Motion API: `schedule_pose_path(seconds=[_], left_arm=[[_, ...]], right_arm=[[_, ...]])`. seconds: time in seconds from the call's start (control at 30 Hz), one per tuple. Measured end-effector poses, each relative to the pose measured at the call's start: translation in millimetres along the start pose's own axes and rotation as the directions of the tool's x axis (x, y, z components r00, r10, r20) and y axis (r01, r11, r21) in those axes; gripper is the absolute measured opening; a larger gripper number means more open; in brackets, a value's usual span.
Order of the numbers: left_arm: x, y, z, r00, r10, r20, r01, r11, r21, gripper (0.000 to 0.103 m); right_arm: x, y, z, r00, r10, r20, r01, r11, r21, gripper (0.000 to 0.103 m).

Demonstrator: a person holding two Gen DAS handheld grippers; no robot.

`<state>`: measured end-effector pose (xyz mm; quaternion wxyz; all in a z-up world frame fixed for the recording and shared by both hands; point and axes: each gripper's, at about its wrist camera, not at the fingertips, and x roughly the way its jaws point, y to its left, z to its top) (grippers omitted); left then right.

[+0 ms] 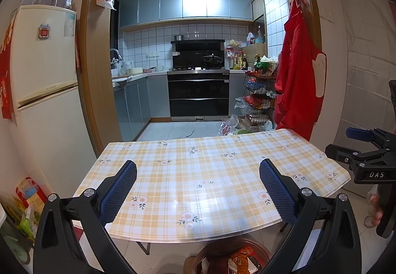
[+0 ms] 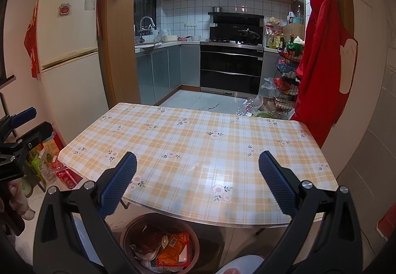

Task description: Collect trash

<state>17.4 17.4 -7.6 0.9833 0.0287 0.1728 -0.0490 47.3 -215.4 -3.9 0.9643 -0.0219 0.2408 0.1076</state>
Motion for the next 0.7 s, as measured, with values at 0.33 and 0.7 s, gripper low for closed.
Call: schedule_pose_path(seconds=[0.33, 0.7], left_arm=[[1.5, 2.3, -1.0, 1.000, 0.002, 0.000, -0.002, 1.000, -0.006, 0.097], [5.5, 4.8, -2.2, 1.000, 0.010, -0.017, -0.010, 1.000, -0.013, 0.097]], right_arm=[[1.6, -1.8, -2.6, 1.000, 0.000, -0.009, 0.000, 1.000, 0.014, 0.097], [3.3, -3.4, -5.6, 1.000, 0.001, -0.018, -0.001, 1.000, 0.018, 0.097]])
